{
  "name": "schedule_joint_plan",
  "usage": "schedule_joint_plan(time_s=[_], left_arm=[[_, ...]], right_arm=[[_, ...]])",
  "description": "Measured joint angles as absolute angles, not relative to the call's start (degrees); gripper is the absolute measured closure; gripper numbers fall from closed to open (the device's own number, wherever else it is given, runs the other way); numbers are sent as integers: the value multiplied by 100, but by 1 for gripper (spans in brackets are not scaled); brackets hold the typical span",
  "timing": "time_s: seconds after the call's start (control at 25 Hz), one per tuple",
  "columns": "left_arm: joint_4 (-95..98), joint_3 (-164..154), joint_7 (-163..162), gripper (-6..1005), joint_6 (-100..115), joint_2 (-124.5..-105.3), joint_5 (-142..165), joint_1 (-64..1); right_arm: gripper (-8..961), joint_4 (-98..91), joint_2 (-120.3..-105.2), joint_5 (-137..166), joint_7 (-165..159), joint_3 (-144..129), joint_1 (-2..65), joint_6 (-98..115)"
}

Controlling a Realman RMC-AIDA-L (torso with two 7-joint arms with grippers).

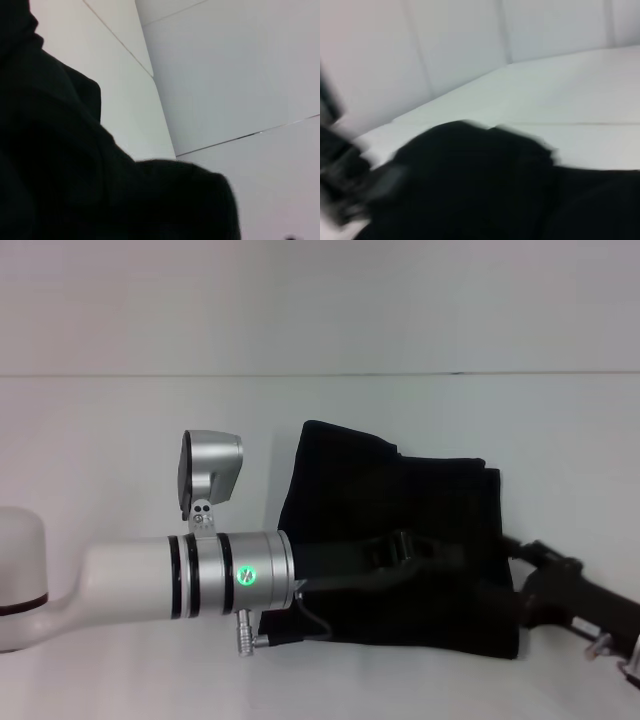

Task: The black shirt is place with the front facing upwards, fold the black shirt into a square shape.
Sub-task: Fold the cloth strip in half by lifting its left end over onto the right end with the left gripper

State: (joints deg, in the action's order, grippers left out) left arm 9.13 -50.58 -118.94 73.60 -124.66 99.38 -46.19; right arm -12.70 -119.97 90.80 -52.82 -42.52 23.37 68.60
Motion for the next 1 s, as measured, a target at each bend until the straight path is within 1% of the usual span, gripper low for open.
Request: schedule_joint_plan(time_s=[0.44, 0.76, 0.92, 1.0], left_arm=[[370, -5035, -11578, 976, 7037, -12471, 9753, -4868], [-105, -4966, -10901, 978, 7137, -12472, 9647, -5108], [-211, -4934, -10795, 865, 7350, -12472, 9644, -5145], [-214, -4900, -10787, 768, 7424, -12472, 9640, -5136]], right_arm=[[27, -1260, -11993, 9078, -5257, -1945, 1857, 6848], [27, -1236, -12014, 9079, -5260, -1669, 1806, 6846], [27, -1231, -12022, 9079, -5255, -1651, 1818, 6897], [27, -1230, -12023, 9079, -5243, -1643, 1831, 6899]])
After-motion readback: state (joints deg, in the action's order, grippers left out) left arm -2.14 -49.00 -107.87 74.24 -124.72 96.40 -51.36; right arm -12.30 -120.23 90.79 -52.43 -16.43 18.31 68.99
